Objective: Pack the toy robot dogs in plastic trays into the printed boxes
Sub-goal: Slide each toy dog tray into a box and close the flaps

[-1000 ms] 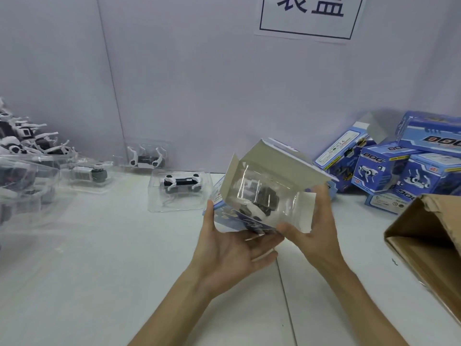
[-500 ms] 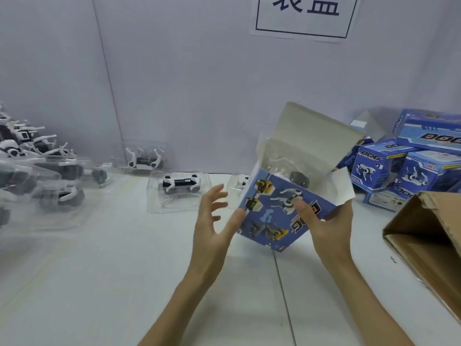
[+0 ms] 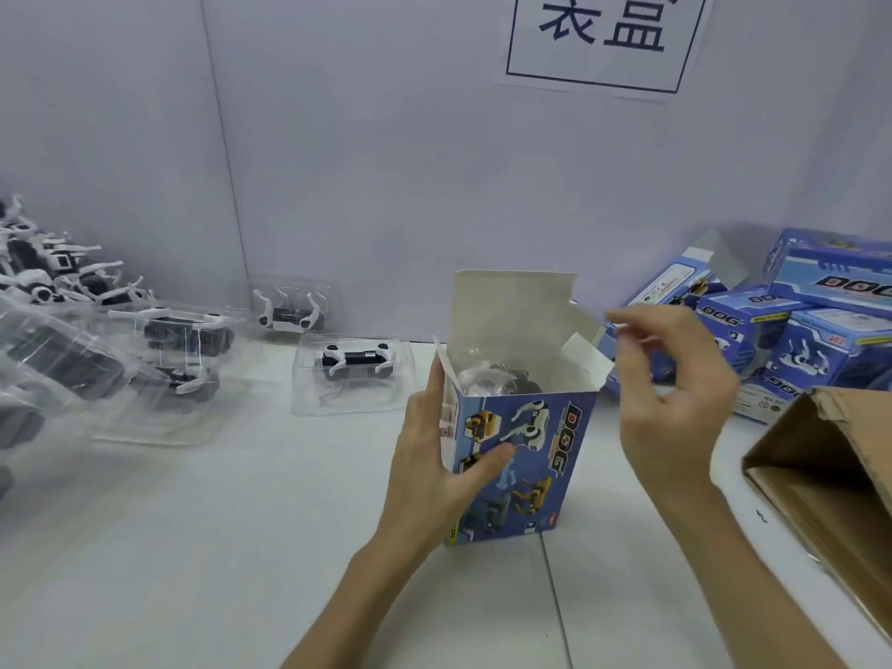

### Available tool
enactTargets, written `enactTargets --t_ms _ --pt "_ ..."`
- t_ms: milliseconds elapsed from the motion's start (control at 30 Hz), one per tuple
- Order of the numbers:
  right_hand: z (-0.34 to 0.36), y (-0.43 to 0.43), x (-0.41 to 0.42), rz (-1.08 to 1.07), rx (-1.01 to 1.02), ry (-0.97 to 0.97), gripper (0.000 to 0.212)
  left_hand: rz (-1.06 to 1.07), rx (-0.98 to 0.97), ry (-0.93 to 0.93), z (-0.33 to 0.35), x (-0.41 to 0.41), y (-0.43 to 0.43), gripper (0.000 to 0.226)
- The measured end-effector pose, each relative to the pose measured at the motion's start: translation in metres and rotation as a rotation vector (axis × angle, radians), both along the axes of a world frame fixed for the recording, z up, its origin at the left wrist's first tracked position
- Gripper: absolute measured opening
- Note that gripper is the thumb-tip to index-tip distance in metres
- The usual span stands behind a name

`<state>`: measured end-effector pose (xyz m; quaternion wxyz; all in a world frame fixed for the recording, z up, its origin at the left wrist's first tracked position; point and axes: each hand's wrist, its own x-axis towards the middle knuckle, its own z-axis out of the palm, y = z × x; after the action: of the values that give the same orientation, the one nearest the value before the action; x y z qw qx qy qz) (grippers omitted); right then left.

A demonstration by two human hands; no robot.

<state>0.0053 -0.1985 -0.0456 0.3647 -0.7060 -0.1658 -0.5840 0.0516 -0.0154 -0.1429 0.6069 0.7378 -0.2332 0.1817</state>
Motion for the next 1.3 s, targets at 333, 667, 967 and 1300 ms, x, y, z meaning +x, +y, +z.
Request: enactTargets --t_ms 333,667,967,1300 --pt "0.065 0.047 0.041 0.096 -0.721 0.946 0.044 0.01 0.053 -0.075 0.0 0.001 0.003 0.102" --pt "0.042 0.048 0.04 0.187 -0.719 1.122 0.025 0.136 0.083 -0.509 0.012 -0.01 0.005 0.065" --pt "0.038 0.04 0.033 0.03 -0.511 0.785 0.012 0.173 0.119 -0.544 0.026 0.004 0.006 0.025" --pt "-0.003 0.012 0.023 0.3 0.712 0.714 0.037 0.198 0.105 -0.495 0.034 0.003 0.004 0.027"
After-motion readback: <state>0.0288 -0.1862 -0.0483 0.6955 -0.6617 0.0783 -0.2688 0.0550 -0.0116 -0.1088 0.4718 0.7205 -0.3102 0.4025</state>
